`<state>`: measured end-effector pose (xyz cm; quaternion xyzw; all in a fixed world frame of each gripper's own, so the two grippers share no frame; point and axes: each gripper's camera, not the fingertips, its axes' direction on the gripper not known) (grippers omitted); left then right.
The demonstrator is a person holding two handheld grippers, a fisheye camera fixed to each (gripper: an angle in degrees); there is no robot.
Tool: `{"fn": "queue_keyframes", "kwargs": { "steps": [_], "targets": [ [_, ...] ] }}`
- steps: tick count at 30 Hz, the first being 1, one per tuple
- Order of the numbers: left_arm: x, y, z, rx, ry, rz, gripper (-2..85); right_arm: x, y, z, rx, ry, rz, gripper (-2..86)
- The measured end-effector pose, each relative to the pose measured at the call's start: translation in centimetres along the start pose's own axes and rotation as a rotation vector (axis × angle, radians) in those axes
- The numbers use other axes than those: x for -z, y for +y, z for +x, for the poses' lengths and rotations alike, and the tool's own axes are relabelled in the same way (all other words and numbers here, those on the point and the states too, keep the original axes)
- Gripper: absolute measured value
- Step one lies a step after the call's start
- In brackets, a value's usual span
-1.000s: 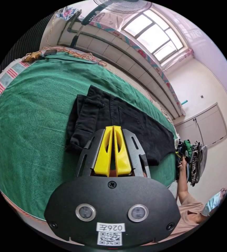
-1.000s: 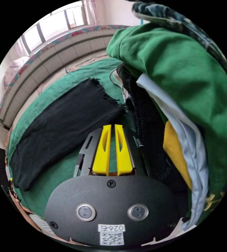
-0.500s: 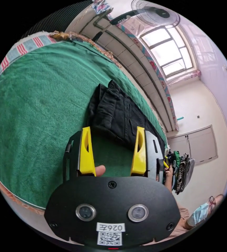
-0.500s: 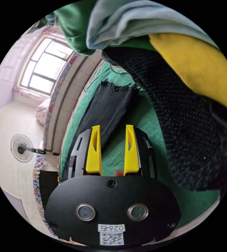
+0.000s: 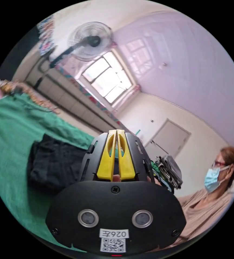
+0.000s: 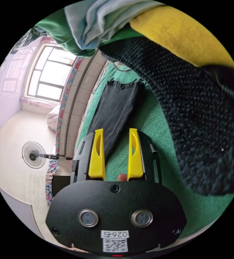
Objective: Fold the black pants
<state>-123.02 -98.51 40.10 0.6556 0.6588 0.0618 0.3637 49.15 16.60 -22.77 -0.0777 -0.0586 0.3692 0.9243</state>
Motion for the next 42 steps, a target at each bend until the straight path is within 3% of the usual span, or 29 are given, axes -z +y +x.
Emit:
{"fn": "queue_keyframes", "kwargs": {
  "steps": [4,10,14,18,24,26,28,31,37,42],
  "targets": [
    [-10.6,-4.5,5.5,-0.21,0.191,-0.11,-0.9,-0.9,1.0,0.7,0.02,0.026,0.007,6.6],
    [-36.8,-9.1,12.8,-0.272,0.208,-0.55,0.6,-2.3,1.7,1.9,0.015,-0.059,0.053,8.7],
    [-57.0,-9.9,17.2,-0.281,0.224,-0.767,11.4,-3.0,1.3,2.4,0.013,-0.091,0.062,8.9],
    [-74.7,-8.7,21.5,-0.31,0.168,-1.006,14.4,-3.1,0.4,3.1,-0.001,-0.121,0.058,7.1],
    [-90.6,-5.4,27.6,-0.441,0.015,-1.319,16.4,-2.6,-1.6,3.7,-0.007,-0.135,0.047,5.6],
    [-91.5,-5.9,29.7,-0.589,-0.103,-1.294,14.2,-2.3,-2.3,3.7,-0.008,-0.135,0.045,4.0],
    [-91.8,-6.8,30.8,-0.635,-0.109,-1.284,11.4,-2.0,-3.3,3.7,0.0,-0.135,0.031,1.8],
    [-92.4,-10.4,30.3,-0.536,-0.071,-1.319,2.5,-1.0,-4.8,3.6,0.016,-0.176,0.021,-0.7],
    [-89.5,-18.3,27.1,-0.284,0.123,-1.196,0.5,3.5,-6.9,-1.9,0.2,-0.332,0.116,-1.3],
    [-82.1,-25.2,23.3,-0.153,0.263,-1.04,0.4,5.3,-7.4,-12.4,0.601,-0.493,0.035,-1.2]
  ]
}}
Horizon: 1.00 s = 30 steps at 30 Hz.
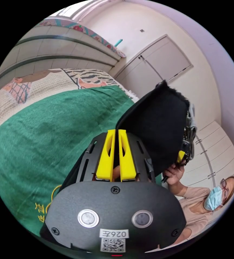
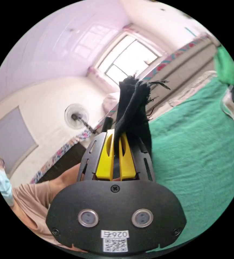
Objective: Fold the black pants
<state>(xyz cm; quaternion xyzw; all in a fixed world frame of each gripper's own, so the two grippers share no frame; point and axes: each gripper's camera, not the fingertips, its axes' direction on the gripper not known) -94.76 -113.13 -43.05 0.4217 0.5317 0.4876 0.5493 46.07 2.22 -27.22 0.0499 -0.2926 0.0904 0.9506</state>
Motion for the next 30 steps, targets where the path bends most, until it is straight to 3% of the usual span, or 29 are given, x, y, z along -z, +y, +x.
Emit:
{"fn": "queue_keyframes", "kwargs": {
  "steps": [4,6,9,12,15,19,22,23,24,27,30],
  "targets": [
    [8.8,6.1,-2.2,0.032,0.089,0.113,0.0,-4.9,-1.8,-6.2,0.203,-0.094,-0.221,-0.8],
    [15.4,11.7,-4.3,0.09,0.05,0.161,-0.6,-9.3,-0.9,-10.0,0.327,-0.073,-0.414,0.4],
    [24.7,20.4,-7.4,0.253,-0.014,0.281,-0.9,-15.5,2.1,-11.9,0.407,0.039,-0.726,3.7],
    [32.6,28.5,-8.2,0.392,-0.044,0.428,-0.9,-17.6,3.3,-11.4,0.392,0.026,-0.944,6.7],
    [36.7,32.1,-5.2,0.4,-0.122,0.489,-0.9,-15.3,-0.6,-11.2,0.348,-0.051,-0.953,8.1],
    [34.9,30.1,0.3,0.26,-0.146,0.425,-0.9,-10.3,-6.7,-10.1,0.267,-0.079,-0.849,5.6],
    [28.4,25.6,3.5,0.133,-0.252,0.198,-0.9,-7.5,-9.1,-7.6,0.24,0.099,-0.867,1.8],
    [24.7,23.6,3.3,0.137,-0.376,-0.01,-0.9,-7.2,-9.1,-6.2,0.24,0.223,-0.948,0.3],
    [21.3,22.2,2.5,0.154,-0.462,-0.205,-0.9,-6.3,-9.5,-5.4,0.243,0.226,-0.973,-0.1],
    [24.3,20.4,4.3,0.214,-0.412,-0.058,-0.9,-1.3,-13.2,-5.3,0.172,0.154,-0.863,-0.4],
    [27.5,19.6,9.2,0.136,-0.344,0.191,-0.9,4.8,-17.6,-5.9,0.224,0.248,-0.719,0.5]
  ]
}}
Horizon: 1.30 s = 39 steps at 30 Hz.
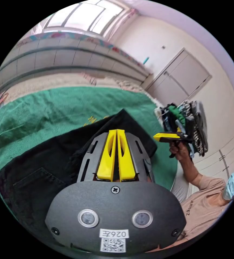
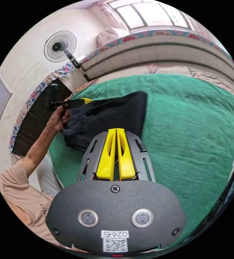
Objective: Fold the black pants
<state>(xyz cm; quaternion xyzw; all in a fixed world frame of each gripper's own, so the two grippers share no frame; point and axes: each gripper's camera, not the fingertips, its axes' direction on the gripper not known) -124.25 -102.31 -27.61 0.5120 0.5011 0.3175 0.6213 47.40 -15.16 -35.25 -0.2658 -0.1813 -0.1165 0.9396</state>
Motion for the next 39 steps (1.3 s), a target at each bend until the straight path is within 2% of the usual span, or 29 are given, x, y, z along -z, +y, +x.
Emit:
{"fn": "queue_keyframes", "kwargs": {
  "steps": [2,4,6,9,14,18,20,22,24,27,29,32,36,39],
  "targets": [
    [0.9,-1.1,2.5,-0.019,0.027,0.065,-0.7,3.0,0.9,1.4,-0.031,0.08,0.022,3.2],
    [-0.4,-2.9,4.5,-0.024,0.035,0.013,-0.2,4.4,1.9,3.2,-0.078,0.105,-0.026,7.7],
    [-4.4,-5.9,6.7,-0.04,0.041,-0.137,2.5,4.8,3.5,5.4,-0.128,0.028,-0.129,8.2],
    [-10.2,-9.1,8.3,0.005,0.067,-0.309,9.1,5.8,4.7,6.6,-0.159,-0.062,-0.142,9.3],
    [-16.1,-12.8,9.7,0.12,0.061,-0.496,17.6,8.1,5.8,6.8,-0.149,0.008,-0.143,5.6],
    [-17.3,-15.7,11.8,0.141,0.025,-0.592,23.3,12.4,7.0,4.5,-0.041,0.043,-0.038,3.0],
    [-17.9,-16.7,12.8,0.14,0.015,-0.636,23.4,13.8,7.4,2.3,0.043,0.124,-0.022,2.0],
    [-18.7,-17.3,14.1,0.111,-0.053,-0.694,19.9,14.7,7.9,-0.1,0.137,0.232,-0.021,1.0],
    [-19.8,-17.3,15.8,0.024,-0.285,-0.797,12.8,15.8,8.8,-2.8,0.247,0.343,-0.041,0.7],
    [-21.0,-17.0,17.5,-0.053,-0.344,-0.879,9.6,18.0,9.4,-3.6,0.333,0.401,-0.104,0.6],
    [-20.7,-17.2,18.3,-0.063,-0.35,-0.872,7.5,20.5,9.4,-2.0,0.317,0.361,-0.144,0.6],
    [-19.3,-17.9,20.3,-0.069,-0.266,-0.818,5.4,26.6,9.9,2.8,0.23,0.19,-0.178,0.5],
    [-16.3,-18.4,25.4,-0.141,-0.024,-0.64,4.6,39.0,13.3,7.8,0.14,0.093,-0.036,0.4],
    [-13.8,-18.0,28.1,-0.223,0.137,-0.566,4.1,46.5,16.2,8.3,0.122,0.076,0.096,0.4]
  ]
}}
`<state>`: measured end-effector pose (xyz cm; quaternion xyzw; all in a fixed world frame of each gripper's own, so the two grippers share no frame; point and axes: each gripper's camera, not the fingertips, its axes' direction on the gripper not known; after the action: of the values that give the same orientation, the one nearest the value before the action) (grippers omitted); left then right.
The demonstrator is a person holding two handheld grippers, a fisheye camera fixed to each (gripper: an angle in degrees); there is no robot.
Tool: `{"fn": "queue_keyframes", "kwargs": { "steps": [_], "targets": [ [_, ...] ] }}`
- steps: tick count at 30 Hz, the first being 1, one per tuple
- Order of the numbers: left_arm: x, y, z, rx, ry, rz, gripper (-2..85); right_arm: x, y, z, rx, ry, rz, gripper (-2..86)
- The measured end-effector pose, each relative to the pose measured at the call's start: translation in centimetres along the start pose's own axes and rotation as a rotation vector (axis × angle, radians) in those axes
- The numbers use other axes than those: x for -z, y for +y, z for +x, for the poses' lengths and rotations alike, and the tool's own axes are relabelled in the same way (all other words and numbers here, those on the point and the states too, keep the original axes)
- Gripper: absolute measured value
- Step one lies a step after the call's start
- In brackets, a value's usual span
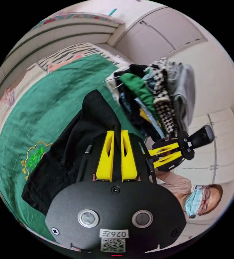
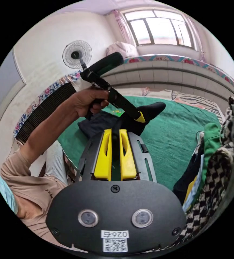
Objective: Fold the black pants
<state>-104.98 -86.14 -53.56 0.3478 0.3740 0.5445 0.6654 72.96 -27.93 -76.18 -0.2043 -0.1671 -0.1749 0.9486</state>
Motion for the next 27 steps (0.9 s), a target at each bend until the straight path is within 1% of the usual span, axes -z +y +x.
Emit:
{"fn": "queue_keyframes", "kwargs": {
  "steps": [3,7,9,10,12,13,15,16,18,19,20,21,23,25,27],
  "targets": [
    [1.6,3.1,0.7,-0.093,0.049,0.035,3.5,3.8,0.5,-1.7,0.019,0.019,0.069,0.4],
    [3.7,10.0,-2.7,-0.101,0.06,0.076,2.9,3.3,-1.4,-5.7,0.083,0.047,0.075,0.5],
    [5.2,16.7,-7.6,-0.051,0.05,0.109,2.5,0.0,-3.4,-8.8,0.135,0.034,0.062,0.7],
    [5.4,18.6,-9.0,-0.033,0.047,0.118,2.4,-1.1,-3.9,-9.5,0.146,0.027,0.057,0.8],
    [6.0,26.6,-15.5,0.049,0.047,0.157,2.3,-6.1,-6.0,-12.1,0.191,-0.03,0.043,1.5],
    [6.0,28.7,-17.2,0.072,0.048,0.167,2.2,-7.4,-6.5,-12.5,0.198,-0.049,0.038,1.9],
    [4.9,36.3,-24.4,0.183,0.033,0.184,2.4,-12.8,-8.5,-13.4,0.199,-0.182,0.009,3.0],
    [4.2,37.9,-26.2,0.22,0.031,0.183,2.5,-14.3,-9.0,-13.3,0.187,-0.216,-0.015,3.2],
    [0.6,43.8,-32.7,0.35,0.054,0.168,2.9,-19.6,-10.5,-12.0,0.104,-0.345,-0.186,3.3],
    [-0.5,45.1,-34.0,0.376,0.068,0.164,2.9,-20.4,-10.6,-11.4,0.081,-0.366,-0.219,3.2],
    [-2.4,47.6,-36.2,0.396,0.138,0.193,3.0,-21.2,-10.6,-10.1,0.032,-0.379,-0.254,2.8],
    [-3.8,49.9,-37.7,0.399,0.231,0.251,3.0,-20.9,-10.7,-8.6,-0.017,-0.372,-0.262,2.4],
    [-5.5,52.7,-39.0,0.396,0.314,0.312,3.2,-19.4,-11.1,-6.5,-0.064,-0.375,-0.255,1.6],
    [-6.6,54.7,-39.0,0.39,0.332,0.338,3.5,-17.4,-11.9,-5.0,-0.081,-0.371,-0.241,0.6],
    [-6.9,57.2,-37.9,0.376,0.293,0.396,4.4,-16.0,-13.4,-4.5,-0.074,-0.307,-0.266,-0.3]
  ]
}}
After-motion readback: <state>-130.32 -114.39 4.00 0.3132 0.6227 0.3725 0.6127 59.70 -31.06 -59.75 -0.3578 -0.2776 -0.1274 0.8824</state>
